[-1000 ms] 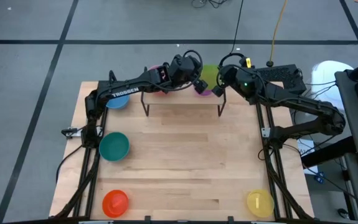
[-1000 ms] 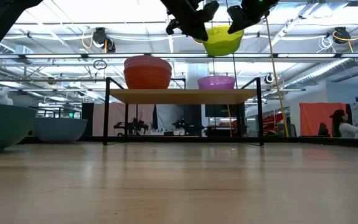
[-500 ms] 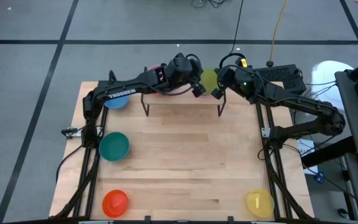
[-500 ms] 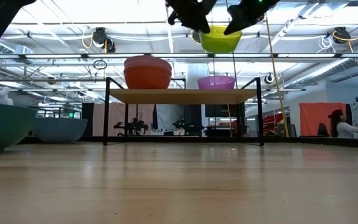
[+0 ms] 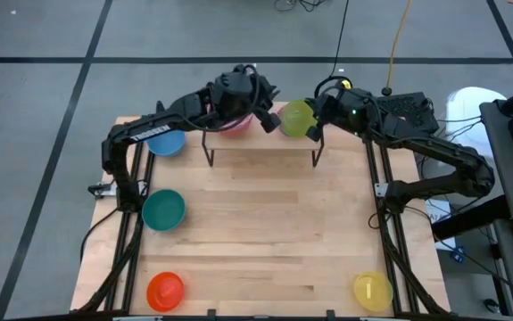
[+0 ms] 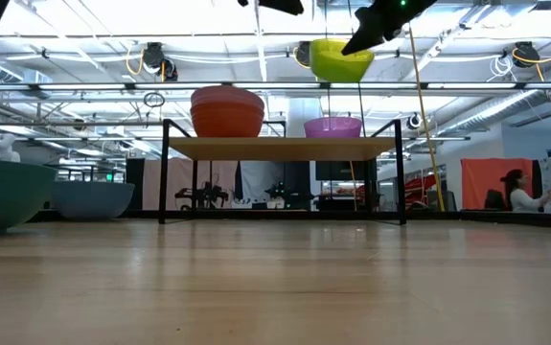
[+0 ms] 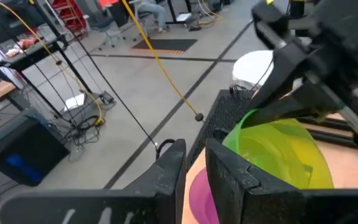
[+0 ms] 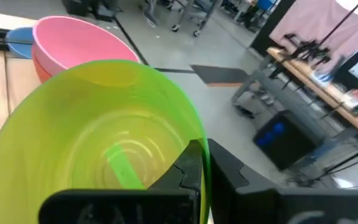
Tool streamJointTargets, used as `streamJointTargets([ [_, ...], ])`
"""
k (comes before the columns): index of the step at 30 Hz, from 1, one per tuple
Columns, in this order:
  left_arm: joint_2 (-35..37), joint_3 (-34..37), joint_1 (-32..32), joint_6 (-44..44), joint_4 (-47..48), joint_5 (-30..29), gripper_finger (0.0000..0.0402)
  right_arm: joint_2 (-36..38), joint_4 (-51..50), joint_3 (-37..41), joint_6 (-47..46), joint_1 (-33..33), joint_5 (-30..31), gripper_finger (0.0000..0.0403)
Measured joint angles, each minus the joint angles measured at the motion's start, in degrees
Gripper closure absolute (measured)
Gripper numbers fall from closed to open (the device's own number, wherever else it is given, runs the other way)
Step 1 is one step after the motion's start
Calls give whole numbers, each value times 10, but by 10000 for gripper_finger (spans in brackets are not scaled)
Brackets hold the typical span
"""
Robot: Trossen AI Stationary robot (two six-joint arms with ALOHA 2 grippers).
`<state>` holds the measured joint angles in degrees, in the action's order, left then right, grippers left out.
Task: Place and stack bowls onto a shelf
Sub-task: Stack the green bowl on top of the purple bowl on the shelf
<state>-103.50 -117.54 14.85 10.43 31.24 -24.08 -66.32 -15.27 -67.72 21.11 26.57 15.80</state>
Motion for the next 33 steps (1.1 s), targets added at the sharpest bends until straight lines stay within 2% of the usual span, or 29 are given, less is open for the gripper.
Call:
streamJointTargets([
  [10,25,0,9,-6,13,0,334,-35,7,0,-81,98,-145,402],
  [15,25,0,22,-25,25,0,334,-80,3,0,-98,136,-242,402],
  [22,25,0,32,-49,38,1,334,-129,6,0,-89,162,-251,402],
  [30,25,0,35,-50,38,1,334,-136,14,0,-80,180,-251,402],
  [33,25,0,36,-50,38,1,334,-137,-1,0,-80,188,-282,403],
])
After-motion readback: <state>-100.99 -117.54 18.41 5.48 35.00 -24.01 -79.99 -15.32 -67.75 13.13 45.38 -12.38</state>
